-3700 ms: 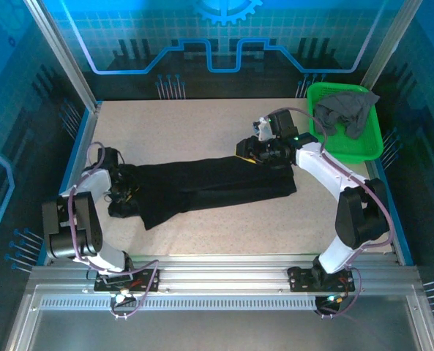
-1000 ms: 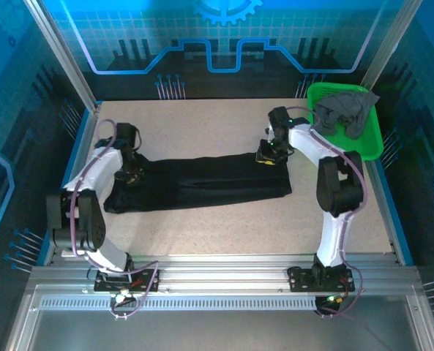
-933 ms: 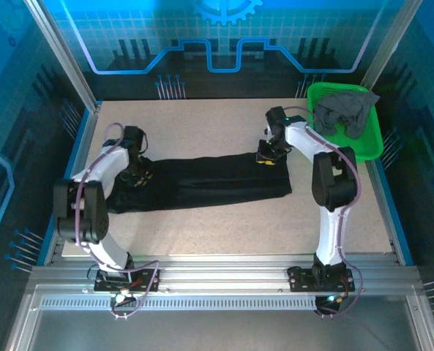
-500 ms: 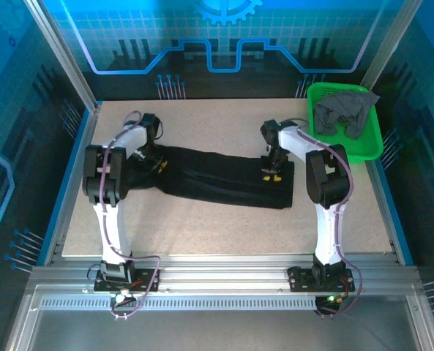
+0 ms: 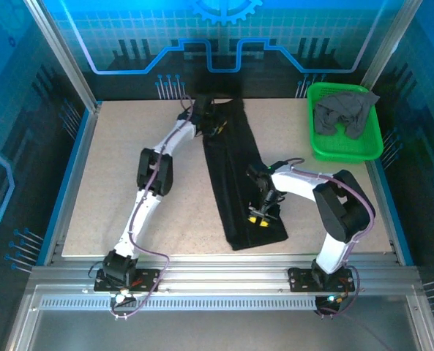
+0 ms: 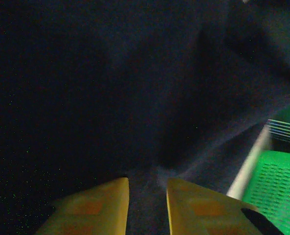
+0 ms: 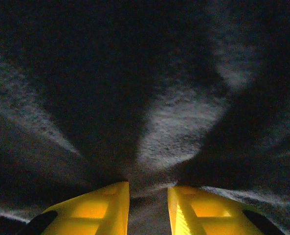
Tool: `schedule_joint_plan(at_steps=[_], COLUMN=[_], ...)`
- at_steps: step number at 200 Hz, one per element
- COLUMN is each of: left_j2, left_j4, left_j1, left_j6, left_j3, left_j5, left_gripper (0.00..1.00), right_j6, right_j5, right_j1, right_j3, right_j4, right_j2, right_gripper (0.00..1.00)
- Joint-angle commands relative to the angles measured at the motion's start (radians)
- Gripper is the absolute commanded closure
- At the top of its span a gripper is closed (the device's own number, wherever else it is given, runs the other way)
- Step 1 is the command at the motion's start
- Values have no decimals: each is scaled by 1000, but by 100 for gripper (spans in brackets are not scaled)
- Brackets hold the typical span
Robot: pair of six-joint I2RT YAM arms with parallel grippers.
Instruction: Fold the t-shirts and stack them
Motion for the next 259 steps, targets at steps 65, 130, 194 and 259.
schedule_joint_plan(at_steps=[65, 130, 194, 259], left_j2=[-456, -1077, -1275, -1170], left_j4=[44, -70, 40, 136], left_j1=[18, -111, -404, -512], left_j6=[108, 144, 4, -67], left_j3=[-335, -1360, -1816, -1829], left_j5=[-84, 196, 269, 237], left_gripper=[48, 62, 54, 60], right_j6=[109, -304, -409, -393], right_j5=[74, 8, -50, -27], right_j1=[-9, -202, -181, -134], right_j3=[-8, -251, -320, -309], right_j4=[-24, -140, 7, 53], right_j2=[-308, -560, -399, -267], right_gripper=[53, 50, 53, 59])
